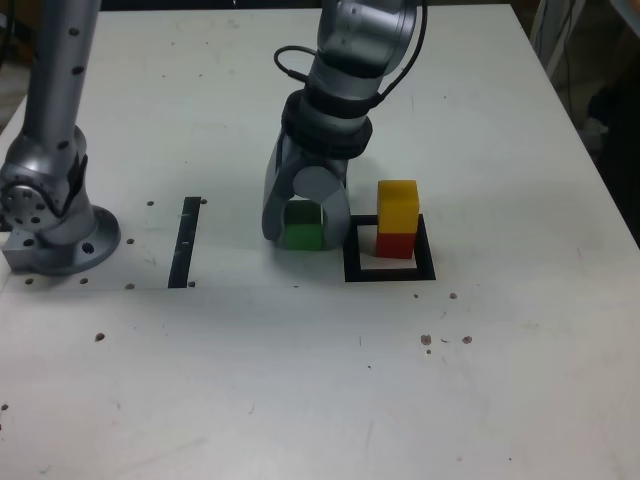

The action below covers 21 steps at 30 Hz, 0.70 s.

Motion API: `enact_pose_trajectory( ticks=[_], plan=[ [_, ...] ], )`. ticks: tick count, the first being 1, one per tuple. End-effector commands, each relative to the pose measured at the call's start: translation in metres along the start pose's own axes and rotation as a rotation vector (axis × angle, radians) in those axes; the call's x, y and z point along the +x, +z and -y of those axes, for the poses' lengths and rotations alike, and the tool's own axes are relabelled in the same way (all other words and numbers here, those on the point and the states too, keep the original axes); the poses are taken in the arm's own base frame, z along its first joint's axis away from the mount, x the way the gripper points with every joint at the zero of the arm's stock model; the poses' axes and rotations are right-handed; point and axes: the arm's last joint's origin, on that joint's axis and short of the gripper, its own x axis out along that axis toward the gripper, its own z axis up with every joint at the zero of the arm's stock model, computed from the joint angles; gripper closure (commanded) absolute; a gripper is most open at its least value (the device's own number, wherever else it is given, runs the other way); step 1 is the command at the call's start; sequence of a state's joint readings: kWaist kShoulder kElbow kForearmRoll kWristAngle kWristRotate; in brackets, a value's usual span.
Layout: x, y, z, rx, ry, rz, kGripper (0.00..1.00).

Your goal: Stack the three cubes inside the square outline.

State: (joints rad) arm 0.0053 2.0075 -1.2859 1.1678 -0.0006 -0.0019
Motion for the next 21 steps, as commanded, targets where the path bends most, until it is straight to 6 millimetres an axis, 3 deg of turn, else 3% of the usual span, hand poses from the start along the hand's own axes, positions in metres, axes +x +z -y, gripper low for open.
enact_pose_trajectory(
  ticks=[1,14,17,21],
  plan=[
    [-0.001,0.000,-0.001,-0.002,-0.002,-0.014,0.72],
    [-0.017,-0.001,-0.004,-0.009,0.001,0.028,0.74],
    [-0.030,-0.008,-0.005,-0.012,0.017,0.047,0.74],
    [-0.063,-0.028,-0.007,-0.023,0.064,0.062,0.74]
  ],
)
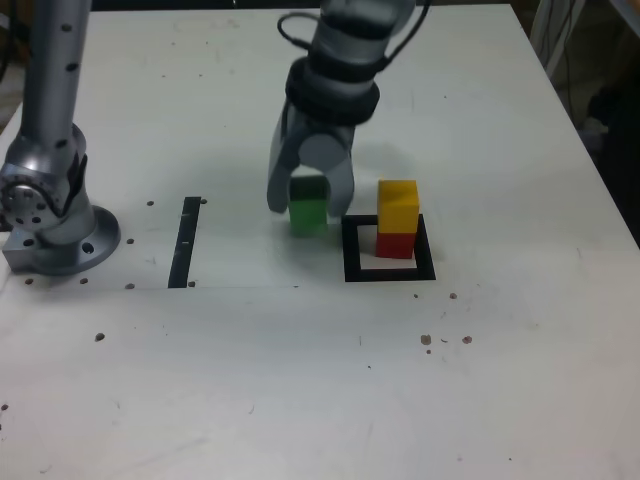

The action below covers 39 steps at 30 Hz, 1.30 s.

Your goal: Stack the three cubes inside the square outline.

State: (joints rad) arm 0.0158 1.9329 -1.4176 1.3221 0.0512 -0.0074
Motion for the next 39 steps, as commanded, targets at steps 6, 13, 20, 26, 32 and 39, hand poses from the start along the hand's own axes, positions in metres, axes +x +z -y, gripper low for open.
enact_pose_trajectory(
  ticks=[6,13,20,26,32,39],
  plan=[
    [-0.067,-0.034,-0.007,-0.008,0.069,0.045,0.74],
    [-0.093,-0.025,0.003,0.021,0.052,0.120,0.76],
    [-0.097,-0.002,0.021,0.054,0.046,0.142,0.76],
    [-0.091,0.022,0.032,0.072,0.040,0.124,0.76],
    [-0.082,0.043,0.041,0.089,0.036,0.100,0.76],
    [-0.077,0.050,0.043,0.092,0.023,0.086,0.76]
  ],
)
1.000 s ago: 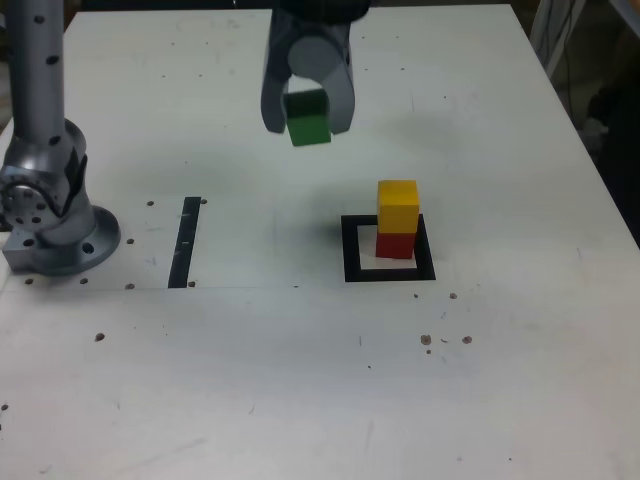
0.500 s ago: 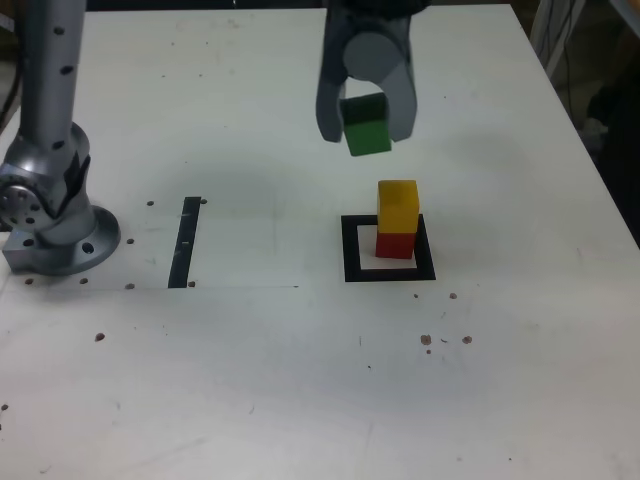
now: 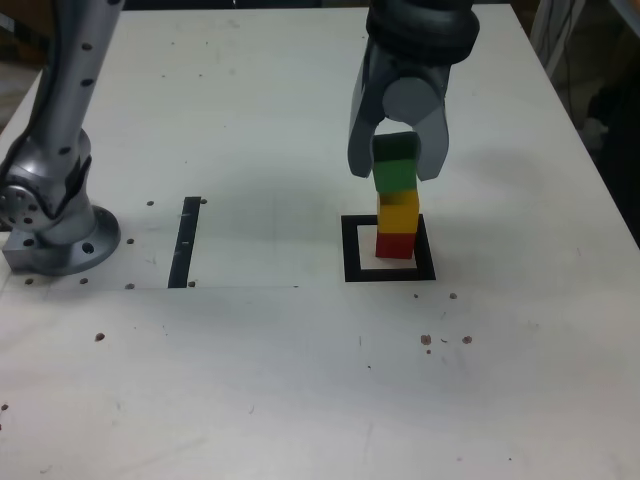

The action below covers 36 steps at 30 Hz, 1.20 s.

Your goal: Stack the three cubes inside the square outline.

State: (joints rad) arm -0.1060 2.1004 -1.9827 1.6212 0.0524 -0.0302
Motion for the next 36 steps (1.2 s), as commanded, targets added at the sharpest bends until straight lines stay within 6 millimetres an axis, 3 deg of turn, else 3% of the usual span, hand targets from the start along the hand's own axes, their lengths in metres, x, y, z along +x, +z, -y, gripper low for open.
enact_pose_trajectory(
  ticks=[1,11,22,36],
  plan=[
    [0.003,0.002,0.001,0.002,-0.007,-0.019,0.76],
    [0.011,0.009,0.002,0.014,-0.009,-0.042,0.74],
    [0.012,0.011,0.002,0.027,-0.006,-0.042,0.51],
    [0.015,0.011,-0.002,0.022,0.012,-0.054,0.38]
  ],
)
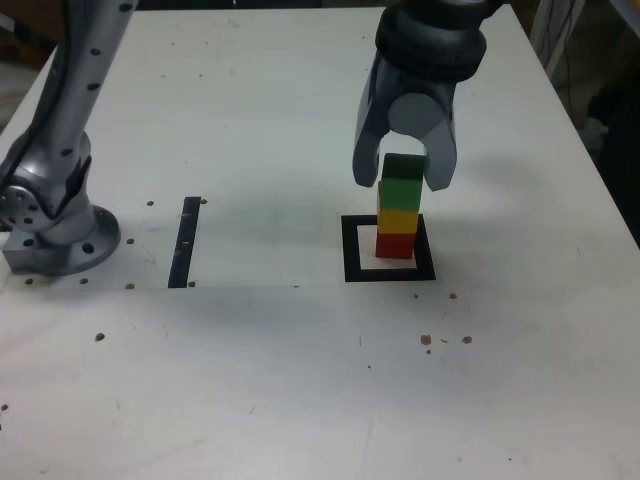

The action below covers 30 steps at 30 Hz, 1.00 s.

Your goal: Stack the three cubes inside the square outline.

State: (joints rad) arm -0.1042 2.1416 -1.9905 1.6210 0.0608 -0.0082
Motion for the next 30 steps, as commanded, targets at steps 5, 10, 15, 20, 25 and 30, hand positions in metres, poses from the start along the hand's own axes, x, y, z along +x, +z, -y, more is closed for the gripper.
enact_pose_trajectory(
  ticks=[5,10,15,20,25,30],
  plan=[
    [-0.001,-0.005,-0.004,-0.004,0.018,-0.014,0.15],
    [-0.017,-0.019,-0.006,-0.003,0.035,0.032,0.01],
    [-0.039,-0.050,-0.004,0.007,0.032,0.092,0.01],
    [-0.048,-0.106,-0.006,0.006,0.027,0.101,0.00],
    [-0.036,-0.160,-0.012,-0.015,0.025,0.057,0.00],
    [-0.001,-0.190,-0.014,-0.026,0.030,-0.047,0.01]
  ],
)
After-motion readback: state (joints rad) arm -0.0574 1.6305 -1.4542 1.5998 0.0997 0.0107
